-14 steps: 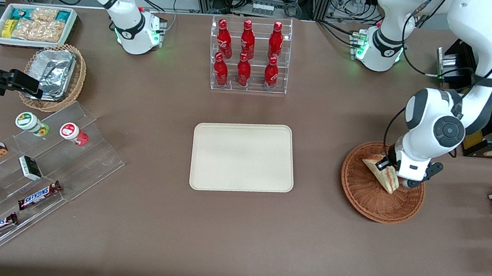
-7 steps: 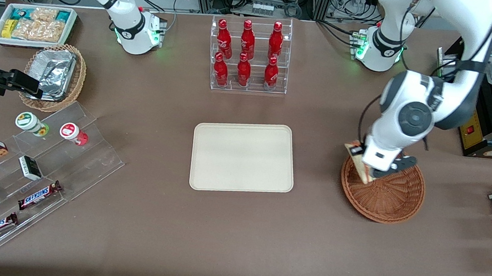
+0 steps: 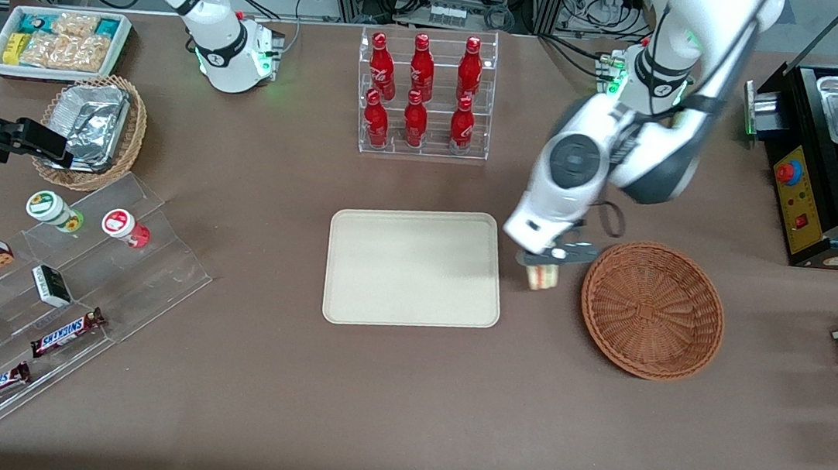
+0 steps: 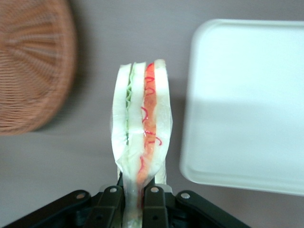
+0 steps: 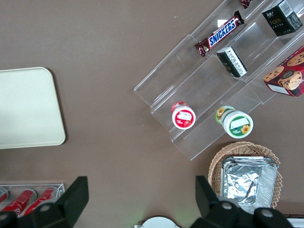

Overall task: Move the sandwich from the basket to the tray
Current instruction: 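Lift the sandwich out of the basket and carry it toward the tray, then lower the held sandwich onto the cream tray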

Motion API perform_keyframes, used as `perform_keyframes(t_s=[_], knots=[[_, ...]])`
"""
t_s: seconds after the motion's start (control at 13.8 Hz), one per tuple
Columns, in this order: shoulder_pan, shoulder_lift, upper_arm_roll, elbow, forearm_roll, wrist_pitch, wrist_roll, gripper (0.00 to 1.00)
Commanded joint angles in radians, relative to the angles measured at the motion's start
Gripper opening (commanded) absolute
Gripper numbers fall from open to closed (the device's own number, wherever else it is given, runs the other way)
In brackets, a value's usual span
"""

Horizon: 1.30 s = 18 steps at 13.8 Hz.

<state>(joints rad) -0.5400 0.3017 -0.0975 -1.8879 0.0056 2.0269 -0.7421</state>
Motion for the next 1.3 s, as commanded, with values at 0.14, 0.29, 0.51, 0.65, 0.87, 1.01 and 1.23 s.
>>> perform_keyframes(t_s=[0.14, 0.29, 0.51, 0.65, 0.87, 1.01, 1.23], knots=[[-0.126, 0.245, 0.015, 0.343, -0.087, -0.08, -0.034, 0.0], [-0.15, 0.337, 0.013, 0.484, -0.082, -0.132, -0.077, 0.0], [-0.172, 0.427, 0.015, 0.604, -0.085, -0.145, -0.089, 0.0], [-0.176, 0.488, 0.015, 0.679, -0.084, -0.146, -0.092, 0.0], [-0.184, 0.536, 0.015, 0.724, -0.082, -0.134, -0.114, 0.0], [-0.184, 0.545, 0.015, 0.724, -0.082, -0.116, -0.129, 0.0], [-0.187, 0.559, 0.015, 0.724, -0.082, -0.103, -0.149, 0.0]])
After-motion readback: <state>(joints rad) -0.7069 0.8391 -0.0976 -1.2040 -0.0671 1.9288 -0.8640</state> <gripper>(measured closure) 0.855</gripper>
